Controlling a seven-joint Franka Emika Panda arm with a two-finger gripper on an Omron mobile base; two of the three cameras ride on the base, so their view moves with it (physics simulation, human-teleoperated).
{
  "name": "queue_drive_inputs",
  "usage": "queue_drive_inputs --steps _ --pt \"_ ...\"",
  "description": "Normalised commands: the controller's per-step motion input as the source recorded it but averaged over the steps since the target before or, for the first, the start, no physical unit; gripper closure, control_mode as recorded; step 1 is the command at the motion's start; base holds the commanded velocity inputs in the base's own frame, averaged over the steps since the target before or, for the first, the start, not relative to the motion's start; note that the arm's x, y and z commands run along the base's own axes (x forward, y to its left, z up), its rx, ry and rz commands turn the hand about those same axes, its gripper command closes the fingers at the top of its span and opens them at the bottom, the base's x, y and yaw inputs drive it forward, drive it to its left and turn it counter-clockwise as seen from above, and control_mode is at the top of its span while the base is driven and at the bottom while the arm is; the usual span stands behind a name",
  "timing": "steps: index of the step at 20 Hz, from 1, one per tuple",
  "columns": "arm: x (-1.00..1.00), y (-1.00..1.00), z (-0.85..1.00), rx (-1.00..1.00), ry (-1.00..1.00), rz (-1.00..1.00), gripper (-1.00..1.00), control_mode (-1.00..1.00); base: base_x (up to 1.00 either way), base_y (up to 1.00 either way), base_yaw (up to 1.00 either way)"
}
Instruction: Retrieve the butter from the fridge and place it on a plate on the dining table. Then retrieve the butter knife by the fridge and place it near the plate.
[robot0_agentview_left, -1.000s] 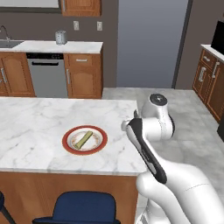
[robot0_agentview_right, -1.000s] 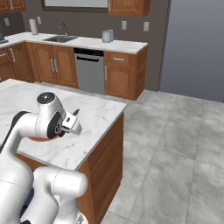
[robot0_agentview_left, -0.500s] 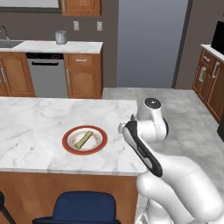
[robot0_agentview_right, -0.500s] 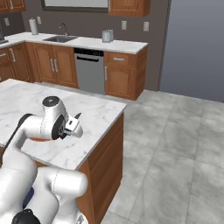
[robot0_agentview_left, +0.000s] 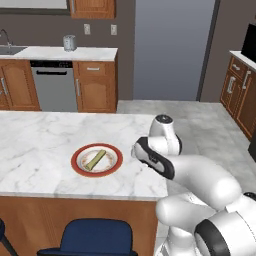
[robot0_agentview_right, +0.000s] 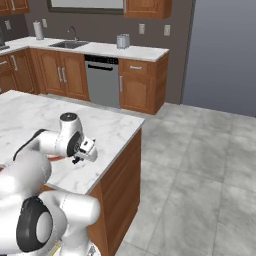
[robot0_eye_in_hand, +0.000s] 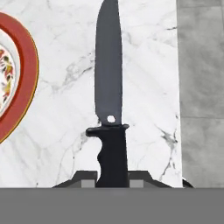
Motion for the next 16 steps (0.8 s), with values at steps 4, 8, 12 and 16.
queue_drive_inputs --steps 4,8,12,16 --pt "0.36 0.26 -0.25 0.00 0.24 0.00 1.00 -1.00 0.00 0.00 0.00" --pt "0.34 0.25 -0.23 0.00 0.15 0.00 1.00 -1.00 0.00 0.00 0.00" --pt "0.24 0.14 -0.42 0.00 0.04 0.00 1.00 -1.00 0.00 0.00 0.00" --pt "0.03 0.00 -0.48 0.00 -0.02 0.00 1.00 -1.00 0.00 0.00 0.00"
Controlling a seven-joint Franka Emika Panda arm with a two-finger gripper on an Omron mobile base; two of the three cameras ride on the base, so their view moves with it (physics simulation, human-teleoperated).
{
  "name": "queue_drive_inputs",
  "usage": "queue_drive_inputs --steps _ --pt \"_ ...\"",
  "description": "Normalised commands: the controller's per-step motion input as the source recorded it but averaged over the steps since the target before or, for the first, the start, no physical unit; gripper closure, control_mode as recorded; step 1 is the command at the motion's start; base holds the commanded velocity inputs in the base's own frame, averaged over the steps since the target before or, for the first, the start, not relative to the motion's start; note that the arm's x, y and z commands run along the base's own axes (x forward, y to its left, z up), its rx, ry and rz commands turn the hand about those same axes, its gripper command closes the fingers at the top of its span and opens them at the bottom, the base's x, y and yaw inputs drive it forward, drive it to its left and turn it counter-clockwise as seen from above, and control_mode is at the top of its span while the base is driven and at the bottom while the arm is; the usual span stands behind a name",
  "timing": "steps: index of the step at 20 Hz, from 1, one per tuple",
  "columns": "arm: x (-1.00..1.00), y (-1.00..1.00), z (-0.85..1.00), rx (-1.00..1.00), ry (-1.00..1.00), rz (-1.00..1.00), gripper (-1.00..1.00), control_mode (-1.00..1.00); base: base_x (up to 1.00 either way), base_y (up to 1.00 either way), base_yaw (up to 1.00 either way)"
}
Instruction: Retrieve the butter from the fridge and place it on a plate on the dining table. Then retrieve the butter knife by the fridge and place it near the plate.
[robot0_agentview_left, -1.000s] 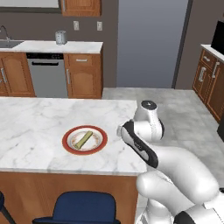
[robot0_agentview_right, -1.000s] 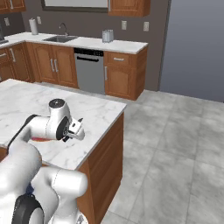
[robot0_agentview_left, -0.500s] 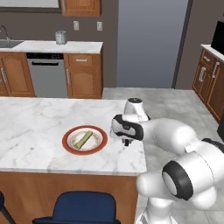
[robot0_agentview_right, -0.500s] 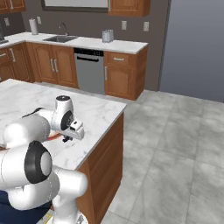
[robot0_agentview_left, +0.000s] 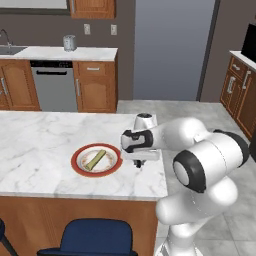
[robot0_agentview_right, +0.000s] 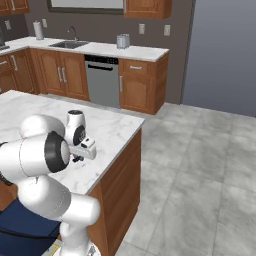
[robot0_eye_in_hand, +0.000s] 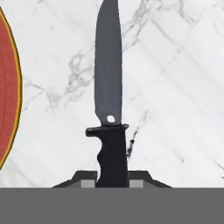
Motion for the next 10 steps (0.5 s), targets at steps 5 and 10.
queue_drive_inputs --steps 5,10 --pt "0.00 0.00 -0.47 0.00 -0.13 0.00 1.00 -1.00 0.00 0.00 0.00" --pt "0.00 0.00 -0.36 0.01 -0.15 0.00 1.00 -1.00 0.00 0.00 0.00"
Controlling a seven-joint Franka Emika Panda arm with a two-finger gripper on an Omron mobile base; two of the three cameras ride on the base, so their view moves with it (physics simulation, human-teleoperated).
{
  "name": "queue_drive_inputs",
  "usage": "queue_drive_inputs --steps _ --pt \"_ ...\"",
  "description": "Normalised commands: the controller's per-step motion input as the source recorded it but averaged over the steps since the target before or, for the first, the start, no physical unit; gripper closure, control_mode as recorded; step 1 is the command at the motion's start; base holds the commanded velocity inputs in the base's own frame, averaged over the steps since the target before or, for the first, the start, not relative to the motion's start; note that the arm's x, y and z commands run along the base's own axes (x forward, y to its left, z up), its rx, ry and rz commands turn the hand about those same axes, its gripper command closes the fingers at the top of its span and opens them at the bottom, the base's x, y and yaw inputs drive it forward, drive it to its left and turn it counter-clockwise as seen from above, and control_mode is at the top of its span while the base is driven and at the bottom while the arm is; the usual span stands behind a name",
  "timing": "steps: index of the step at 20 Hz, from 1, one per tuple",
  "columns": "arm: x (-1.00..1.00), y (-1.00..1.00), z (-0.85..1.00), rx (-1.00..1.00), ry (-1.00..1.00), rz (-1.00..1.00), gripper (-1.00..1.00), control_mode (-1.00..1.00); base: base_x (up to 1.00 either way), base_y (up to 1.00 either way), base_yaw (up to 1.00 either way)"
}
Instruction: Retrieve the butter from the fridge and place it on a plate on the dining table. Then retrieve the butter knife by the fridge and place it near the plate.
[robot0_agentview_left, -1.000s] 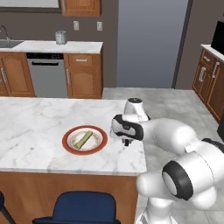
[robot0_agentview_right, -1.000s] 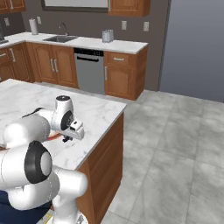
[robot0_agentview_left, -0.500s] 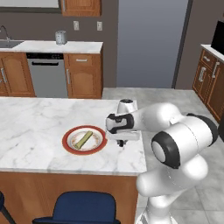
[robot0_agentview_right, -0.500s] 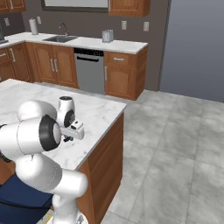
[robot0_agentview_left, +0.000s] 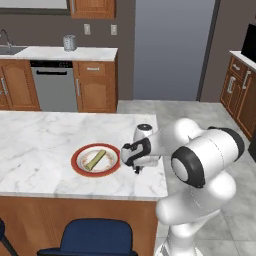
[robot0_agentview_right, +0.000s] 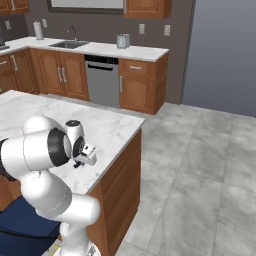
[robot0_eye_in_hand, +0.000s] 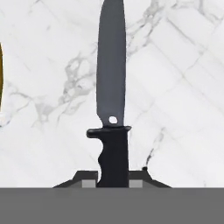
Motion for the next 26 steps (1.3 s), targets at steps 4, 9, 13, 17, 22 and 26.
queue_drive_inputs --steps 4,9,13,17,22,26 --pt "0.00 0.00 -0.14 0.01 -0.02 0.00 1.00 -1.00 0.00 0.00 0.00" --pt "0.01 0.00 -0.04 0.00 0.00 0.00 -1.00 -1.00 0.00 0.00 0.00" --pt "0.01 0.00 0.00 0.00 0.01 0.00 -1.00 -1.00 0.00 0.00 0.00" --pt "0.02 0.00 0.00 0.00 0.02 0.00 -1.00 -1.00 0.00 0.00 0.00" --pt "0.00 -0.17 -0.02 -0.01 0.01 0.00 -1.00 -1.00 0.00 0.00 0.00" --pt "-0.13 -0.29 0.11 0.00 0.00 0.00 -1.00 -1.00 0.00 0.00 0.00"
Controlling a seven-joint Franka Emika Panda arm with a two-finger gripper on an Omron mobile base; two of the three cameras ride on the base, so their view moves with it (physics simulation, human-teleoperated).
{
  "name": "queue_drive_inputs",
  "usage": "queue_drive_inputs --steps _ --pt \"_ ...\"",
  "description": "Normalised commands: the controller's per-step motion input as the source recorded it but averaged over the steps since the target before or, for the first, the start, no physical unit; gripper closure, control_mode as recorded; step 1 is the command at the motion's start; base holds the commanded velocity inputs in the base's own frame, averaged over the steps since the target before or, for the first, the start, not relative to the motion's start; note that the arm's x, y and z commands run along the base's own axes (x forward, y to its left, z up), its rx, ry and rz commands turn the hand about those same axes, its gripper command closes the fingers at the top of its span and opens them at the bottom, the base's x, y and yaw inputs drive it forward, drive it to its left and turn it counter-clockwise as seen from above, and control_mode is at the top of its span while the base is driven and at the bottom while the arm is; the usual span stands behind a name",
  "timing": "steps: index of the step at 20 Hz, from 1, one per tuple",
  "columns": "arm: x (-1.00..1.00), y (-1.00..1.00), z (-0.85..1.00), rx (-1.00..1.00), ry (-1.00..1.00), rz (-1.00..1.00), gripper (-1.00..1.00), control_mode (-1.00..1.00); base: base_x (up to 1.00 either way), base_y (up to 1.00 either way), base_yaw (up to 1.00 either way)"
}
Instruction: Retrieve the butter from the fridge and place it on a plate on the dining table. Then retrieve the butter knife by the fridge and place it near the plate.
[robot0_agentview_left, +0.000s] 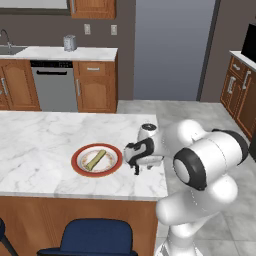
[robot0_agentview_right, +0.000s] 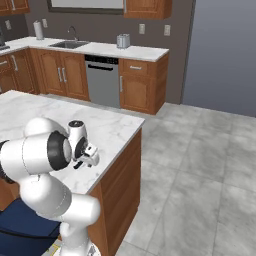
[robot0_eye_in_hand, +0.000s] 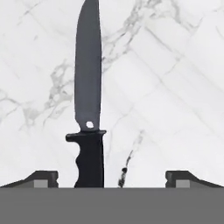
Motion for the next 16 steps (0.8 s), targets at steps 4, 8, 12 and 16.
queue_drive_inputs --steps 4,8,12,16 --pt "-0.28 -0.33 0.50 0.02 0.00 0.00 -1.00 -1.00 0.00 0.00 0.00" --pt "-0.56 -0.75 0.60 0.09 0.00 0.00 -1.00 -1.00 0.00 0.00 0.00" --pt "-0.67 -1.00 0.20 0.02 0.04 0.00 -1.00 -1.00 0.00 0.00 0.00" --pt "-0.73 -0.99 0.36 -0.01 0.11 0.00 -1.00 -1.00 0.00 0.00 0.00"
